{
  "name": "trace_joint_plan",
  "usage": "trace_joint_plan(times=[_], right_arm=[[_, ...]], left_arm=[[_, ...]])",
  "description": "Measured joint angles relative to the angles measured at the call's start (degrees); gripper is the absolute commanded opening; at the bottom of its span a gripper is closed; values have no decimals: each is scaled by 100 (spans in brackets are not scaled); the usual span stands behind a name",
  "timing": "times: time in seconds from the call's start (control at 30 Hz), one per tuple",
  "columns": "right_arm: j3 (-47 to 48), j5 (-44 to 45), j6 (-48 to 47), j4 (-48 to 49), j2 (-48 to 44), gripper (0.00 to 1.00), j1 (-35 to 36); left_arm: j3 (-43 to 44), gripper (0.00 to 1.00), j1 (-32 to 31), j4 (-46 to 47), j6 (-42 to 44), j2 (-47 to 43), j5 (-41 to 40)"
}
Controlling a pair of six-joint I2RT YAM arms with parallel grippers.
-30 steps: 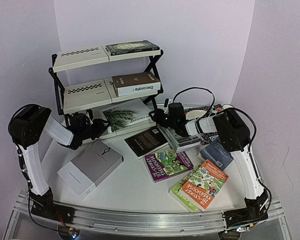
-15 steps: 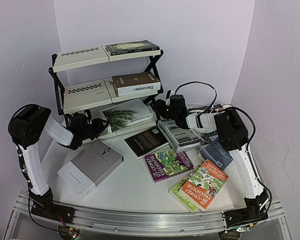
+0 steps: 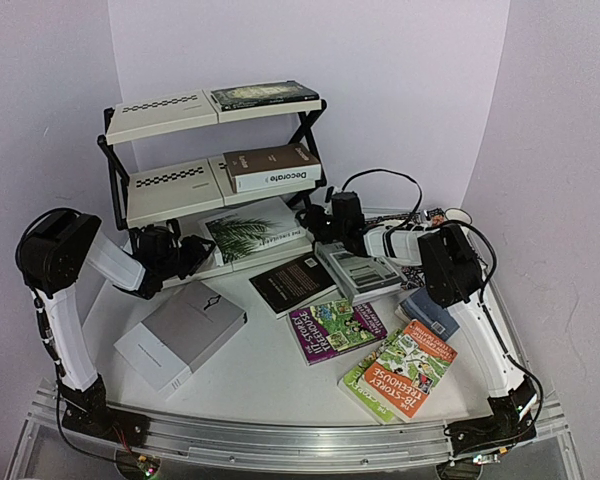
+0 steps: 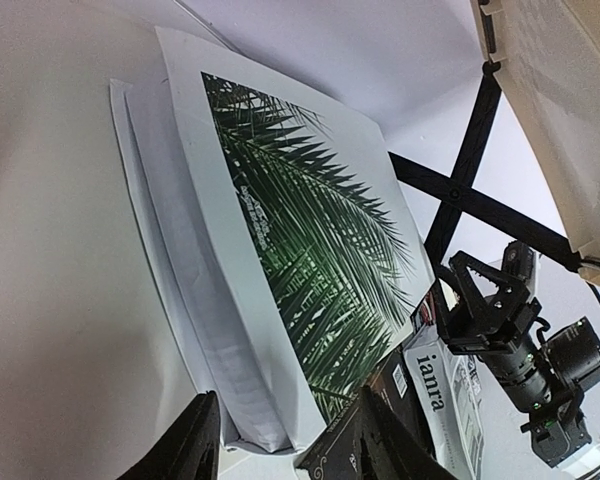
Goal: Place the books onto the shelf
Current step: Adjust the book on the shelf.
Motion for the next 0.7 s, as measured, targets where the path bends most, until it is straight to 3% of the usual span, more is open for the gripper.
trace_joint_plan(times=[0.7], right_arm=[[24, -562, -9, -351, 12, 36, 1]], left_arm=[[54, 47, 8, -2, 0, 50, 214]])
